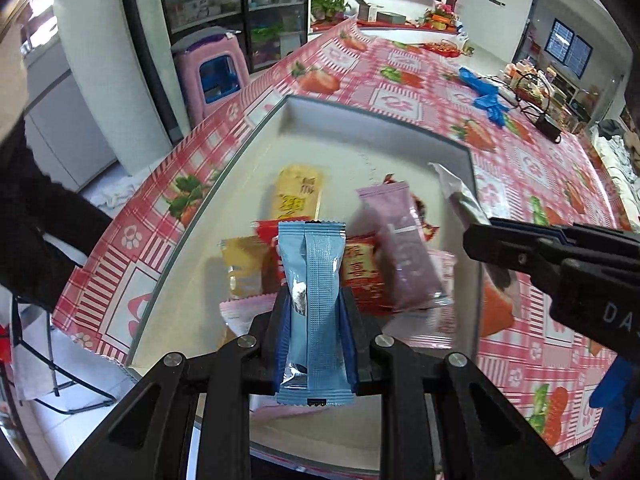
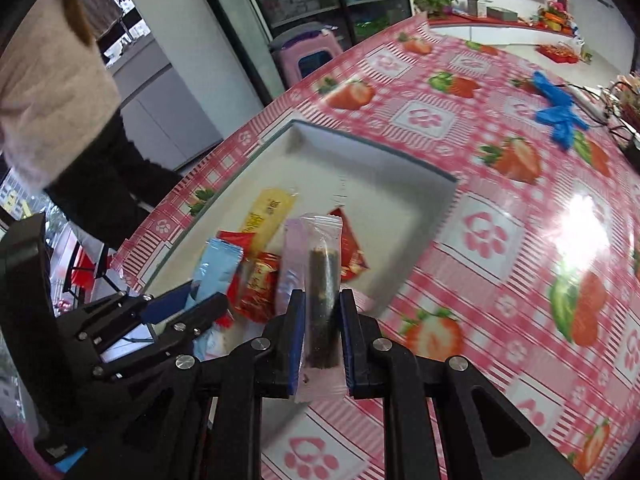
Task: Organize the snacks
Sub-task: 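Carry blue bar with left tool while right tool carries clear pack to tray, then open both tools over the tray, releasing the blue bar and clear pack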
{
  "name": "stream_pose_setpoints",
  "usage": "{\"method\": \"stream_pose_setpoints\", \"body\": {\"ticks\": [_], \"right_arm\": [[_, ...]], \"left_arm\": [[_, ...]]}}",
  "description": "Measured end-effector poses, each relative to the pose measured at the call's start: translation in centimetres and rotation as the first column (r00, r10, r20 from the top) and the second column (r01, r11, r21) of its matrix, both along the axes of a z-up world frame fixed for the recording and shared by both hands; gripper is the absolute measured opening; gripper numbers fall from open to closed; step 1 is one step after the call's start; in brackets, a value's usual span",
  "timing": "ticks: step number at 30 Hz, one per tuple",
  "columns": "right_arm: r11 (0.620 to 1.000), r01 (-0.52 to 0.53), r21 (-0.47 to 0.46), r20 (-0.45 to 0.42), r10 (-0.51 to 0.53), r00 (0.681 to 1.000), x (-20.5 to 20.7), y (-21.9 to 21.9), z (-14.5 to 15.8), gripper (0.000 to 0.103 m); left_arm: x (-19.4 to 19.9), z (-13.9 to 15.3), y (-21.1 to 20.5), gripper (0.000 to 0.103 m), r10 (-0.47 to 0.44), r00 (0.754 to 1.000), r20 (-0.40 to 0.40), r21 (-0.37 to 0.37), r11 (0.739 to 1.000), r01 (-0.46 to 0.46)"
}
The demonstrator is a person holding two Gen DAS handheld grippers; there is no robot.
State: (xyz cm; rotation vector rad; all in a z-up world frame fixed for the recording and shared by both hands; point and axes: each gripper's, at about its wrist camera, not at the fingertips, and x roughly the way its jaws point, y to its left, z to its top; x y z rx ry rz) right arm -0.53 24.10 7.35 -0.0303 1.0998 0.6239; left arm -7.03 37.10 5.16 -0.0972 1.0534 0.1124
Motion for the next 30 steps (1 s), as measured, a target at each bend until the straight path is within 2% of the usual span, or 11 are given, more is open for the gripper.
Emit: {"method": "stream_pose_setpoints", "body": {"ticks": [3,4,6,7,8,10,11,17,21,30], "right_arm": [[0.999,-0.01,-0.035,-0.008,0.01,1.0,0.4,1.2,-0.6,0.018],[0.999,-0.016,-0.044,-0.017,0.015,1.0,0.6,1.6,-0.9,0.018],[0.998,-0.025,-0.063,-0.029,0.023,0.999,0.9,2.1,-1.2,0.018],[0.996,-0.028,-0.079,-0.03,0.026,0.999,0.9,2.3,-1.3,0.022],[0.995,-0.03,-0.09,-0.028,0.028,0.999,1.0,2.4,-1.4,0.028],[0.994,-0.029,-0.108,-0.012,0.028,1.0,0.8,2.6,-1.3,0.089],[0.993,-0.024,-0.115,0.0,0.024,1.0,0.9,2.6,-1.2,0.097],[0.986,-0.019,-0.166,0.042,0.026,0.999,0.6,2.6,-0.3,0.102],[0.984,-0.013,-0.178,0.057,0.023,0.998,0.4,2.4,-0.1,0.102],[0.981,-0.021,-0.191,0.06,0.033,0.998,-0.1,2.0,0.1,0.102]], "left_arm": [[0.0,-0.1,0.2,0.028,-0.004,1.0,0.009,0.007,1.0,0.004],[0.0,-0.1,0.2,0.034,-0.008,1.0,0.012,0.008,1.0,0.008],[-0.1,0.0,0.1,0.058,-0.01,0.999,0.03,0.02,1.0,0.01],[-0.1,0.2,0.1,0.078,-0.003,0.999,0.046,0.032,1.0,0.002],[-0.3,0.5,0.1,0.085,0.004,0.998,0.068,0.042,0.999,-0.006],[-0.5,0.9,0.1,0.086,0.003,0.995,0.096,0.065,0.998,-0.009],[-0.4,0.8,0.1,0.087,0.001,0.997,0.082,0.073,0.997,-0.007],[0.0,0.4,0.1,0.096,0.022,0.998,0.05,0.123,0.992,-0.028],[-0.3,0.5,-0.2,0.096,0.022,0.999,0.045,0.154,0.988,-0.028],[-0.5,0.5,-0.6,0.096,0.027,0.999,0.017,0.133,0.991,-0.029]]}}
